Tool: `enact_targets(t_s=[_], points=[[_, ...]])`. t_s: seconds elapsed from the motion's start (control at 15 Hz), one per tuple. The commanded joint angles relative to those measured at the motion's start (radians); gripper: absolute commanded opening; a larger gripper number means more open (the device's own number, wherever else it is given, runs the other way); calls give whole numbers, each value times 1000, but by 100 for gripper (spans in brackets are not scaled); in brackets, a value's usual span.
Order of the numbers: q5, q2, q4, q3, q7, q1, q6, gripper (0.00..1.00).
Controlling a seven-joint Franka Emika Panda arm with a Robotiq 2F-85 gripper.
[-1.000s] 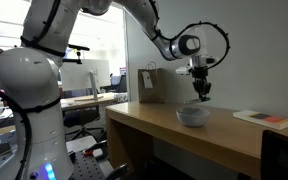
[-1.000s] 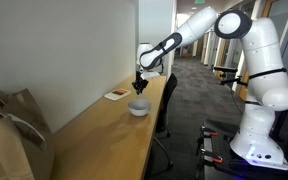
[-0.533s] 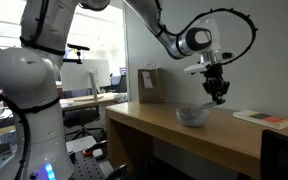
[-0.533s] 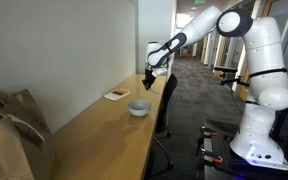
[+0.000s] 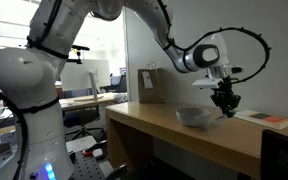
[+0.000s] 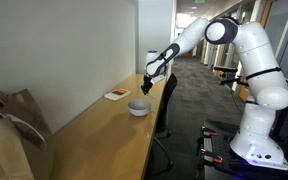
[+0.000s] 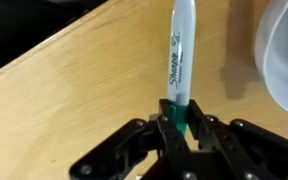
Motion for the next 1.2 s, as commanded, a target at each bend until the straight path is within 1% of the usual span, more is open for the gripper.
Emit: enact_targets(t_s=[0.0,0.13,0.2,0.4,0.47,0.73,0.93,1.13], points=[[30,59,59,23,-34,-29,37,6],[35,92,101,28,-40,-40,37,6],[42,99,113,31,-40,-47,29,42],[21,110,130,21,-37,-47,35,62],[15,106,133,16,-31,-42,34,71],[55,29,104,45,-12,-39,-19,99],[78,-49,71,44,37,-11,-60,100],[58,-126,35,31,89,25,-100,100]])
